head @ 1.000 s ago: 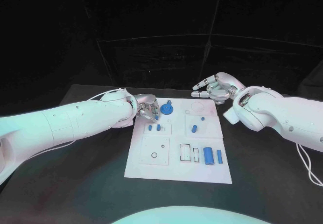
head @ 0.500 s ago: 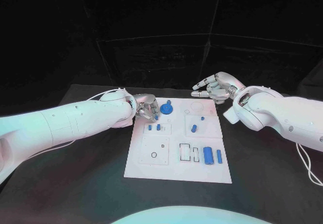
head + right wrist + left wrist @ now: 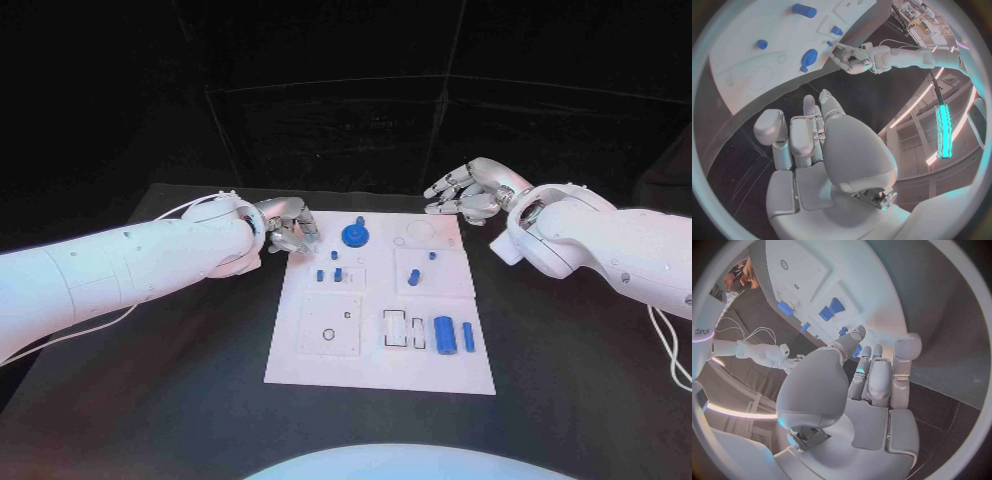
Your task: Assemble the parts on the task board
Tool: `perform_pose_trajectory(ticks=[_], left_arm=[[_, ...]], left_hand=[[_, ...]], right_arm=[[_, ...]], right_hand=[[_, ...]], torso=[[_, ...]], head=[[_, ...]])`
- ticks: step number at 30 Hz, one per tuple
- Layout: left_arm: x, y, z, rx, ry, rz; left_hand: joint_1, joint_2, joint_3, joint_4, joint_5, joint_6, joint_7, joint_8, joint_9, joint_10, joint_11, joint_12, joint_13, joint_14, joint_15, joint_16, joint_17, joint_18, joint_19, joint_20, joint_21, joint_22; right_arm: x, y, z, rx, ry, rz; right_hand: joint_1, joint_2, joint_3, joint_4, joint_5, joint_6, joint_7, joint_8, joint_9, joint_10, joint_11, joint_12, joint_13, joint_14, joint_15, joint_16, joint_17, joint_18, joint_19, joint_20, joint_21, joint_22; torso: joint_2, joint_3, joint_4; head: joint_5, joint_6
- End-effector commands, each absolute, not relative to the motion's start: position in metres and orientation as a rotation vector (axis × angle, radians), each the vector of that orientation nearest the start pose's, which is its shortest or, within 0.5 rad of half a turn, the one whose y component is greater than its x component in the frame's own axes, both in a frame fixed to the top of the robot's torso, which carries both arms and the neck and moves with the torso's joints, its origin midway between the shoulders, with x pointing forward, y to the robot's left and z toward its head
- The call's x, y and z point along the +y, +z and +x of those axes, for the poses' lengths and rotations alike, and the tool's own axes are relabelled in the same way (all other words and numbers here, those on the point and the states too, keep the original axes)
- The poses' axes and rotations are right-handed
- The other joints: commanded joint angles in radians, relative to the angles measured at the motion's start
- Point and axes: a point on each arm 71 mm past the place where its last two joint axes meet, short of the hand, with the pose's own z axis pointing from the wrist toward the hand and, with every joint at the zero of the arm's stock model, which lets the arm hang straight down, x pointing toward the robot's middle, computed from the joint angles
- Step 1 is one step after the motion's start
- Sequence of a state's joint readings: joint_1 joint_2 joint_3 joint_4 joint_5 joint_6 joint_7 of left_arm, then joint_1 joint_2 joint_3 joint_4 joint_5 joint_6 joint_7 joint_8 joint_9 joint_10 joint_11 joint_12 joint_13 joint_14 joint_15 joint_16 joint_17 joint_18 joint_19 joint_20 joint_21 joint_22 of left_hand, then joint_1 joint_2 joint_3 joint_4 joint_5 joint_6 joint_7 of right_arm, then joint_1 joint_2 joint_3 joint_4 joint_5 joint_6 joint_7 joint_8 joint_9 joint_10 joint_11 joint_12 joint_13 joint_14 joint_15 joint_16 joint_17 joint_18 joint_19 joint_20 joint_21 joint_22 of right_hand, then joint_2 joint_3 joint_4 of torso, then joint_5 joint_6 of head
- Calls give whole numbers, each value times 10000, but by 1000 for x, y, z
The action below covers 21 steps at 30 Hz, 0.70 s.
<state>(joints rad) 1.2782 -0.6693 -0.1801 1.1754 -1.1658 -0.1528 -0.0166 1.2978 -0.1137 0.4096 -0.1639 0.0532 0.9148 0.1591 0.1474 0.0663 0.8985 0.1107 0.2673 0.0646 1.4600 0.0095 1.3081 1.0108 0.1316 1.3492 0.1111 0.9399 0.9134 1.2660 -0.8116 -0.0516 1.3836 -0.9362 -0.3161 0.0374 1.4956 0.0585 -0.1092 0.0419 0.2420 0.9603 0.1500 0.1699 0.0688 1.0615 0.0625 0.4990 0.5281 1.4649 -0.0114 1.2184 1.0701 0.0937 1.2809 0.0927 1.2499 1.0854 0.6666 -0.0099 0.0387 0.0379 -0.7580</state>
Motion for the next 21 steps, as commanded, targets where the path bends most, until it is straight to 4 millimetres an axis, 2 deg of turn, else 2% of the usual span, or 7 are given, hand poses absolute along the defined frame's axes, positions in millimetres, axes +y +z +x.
perform_pose_trajectory(ticks=[1, 6, 9, 10, 15, 17, 21], left_arm=[[222, -210, 541, 17833, -7626, -1560], [234, -200, 536, 16526, -10240, -4301], [233, -194, 531, 15674, -11927, -5651], [232, -193, 530, 15437, -12387, -6053], [228, -188, 520, 14203, -14588, -8444], [228, -188, 517, 13931, -15011, -9006], [229, -187, 514, 13663, -15349, -9537]], left_hand=[[76, 71, -80, 19, -41, 162, 101, 32, 30, 215, -3, 149, 46, 6, 57, -46, -25, 160, -51, 5, -91, -56], [144, 451, 133, 97, -43, 732, 141, 267, 87, 1092, -74, 572, 113, -102, 18, -229, -352, 258, -231, -13, -607, -548], [64, 577, 249, 186, -43, 846, 93, 284, 52, 1291, -123, 660, 75, -690, -7, -1013, -1687, 491, -930, -29, -1934, -1767], [-27, 577, 240, 252, -37, 849, 99, 268, 33, 1293, -113, 664, 51, -886, -10, -1231, -2044, 521, -1103, -25, -2187, -1969], [-263, 597, 114, 457, -32, 936, 76, 286, 19, 1431, -142, 773, 46, -1399, 12, -1759, -2932, 516, -1362, -4, -2477, -2140], [-285, 616, 82, 490, -30, 942, 66, 285, 16, 1485, -155, 817, 55, -1463, 8, -1803, -3009, 518, -1397, -3, -2528, -2174], [-286, 634, 53, 506, -30, 961, 57, 292, 18, 1551, -173, 870, 67, -1514, -2, -1835, -3078, 521, -1418, -7, -2571, -2204]], right_arm=[[-229, -166, 521, 17037, 7518, 880], [-229, -170, 520, 17035, 6059, -1154], [-227, -175, 517, 16972, 5367, -2103], [-226, -176, 516, 16947, 5192, -2347], [-219, -187, 510, 16869, 4412, -3512], [-216, -191, 508, 16853, 4257, -3777], [-212, -196, 505, 16883, 4072, -4119]], right_hand=[[159, -9, 127, -22, -94, 202, 7, -70, 4, -9, 21, -611, -568, 78, -44, -55, -38, 129, 64, -5, -41, 12], [244, -96, 240, -68, -221, 504, -7, -160, -8, 42, 59, -1504, -1453, 162, 12, 36, 98, 105, 182, 16, 31, 134], [283, -188, 312, -97, -294, 689, -46, -250, -11, 123, 65, -1962, -1989, 191, 12, 85, 166, 90, 244, 31, 77, 208], [283, -205, 330, -95, -317, 728, -61, -274, -11, 156, 70, -2052, -2109, 198, 11, 102, 189, 85, 261, 33, 92, 232], [281, -315, 405, -91, -459, 765, -65, -437, -25, 143, 119, -2449, -2623, 207, 39, 121, 211, 75, 291, 60, 113, 269], [275, -358, 446, -81, -606, 718, -38, -533, -32, 90, 153, -2605, -2828, 204, 71, 118, 207, 75, 289, 80, 106, 266], [291, -435, 581, -73, -987, 639, -3, -702, -34, 9, 224, -2834, -3177, 193, 118, 99, 181, 80, 276, 126, 84, 247]], torso=[[5, -3, -8], [-7, 5, -18], [-5, -1, -9], [-2, 1, -7], [15, -1, -21], [11, -3, -14], [-1, 10, -7]], head=[[-43, 34], [-172, 113], [-258, 141], [-328, 159], [-414, 231], [-462, 240], [-461, 228]])
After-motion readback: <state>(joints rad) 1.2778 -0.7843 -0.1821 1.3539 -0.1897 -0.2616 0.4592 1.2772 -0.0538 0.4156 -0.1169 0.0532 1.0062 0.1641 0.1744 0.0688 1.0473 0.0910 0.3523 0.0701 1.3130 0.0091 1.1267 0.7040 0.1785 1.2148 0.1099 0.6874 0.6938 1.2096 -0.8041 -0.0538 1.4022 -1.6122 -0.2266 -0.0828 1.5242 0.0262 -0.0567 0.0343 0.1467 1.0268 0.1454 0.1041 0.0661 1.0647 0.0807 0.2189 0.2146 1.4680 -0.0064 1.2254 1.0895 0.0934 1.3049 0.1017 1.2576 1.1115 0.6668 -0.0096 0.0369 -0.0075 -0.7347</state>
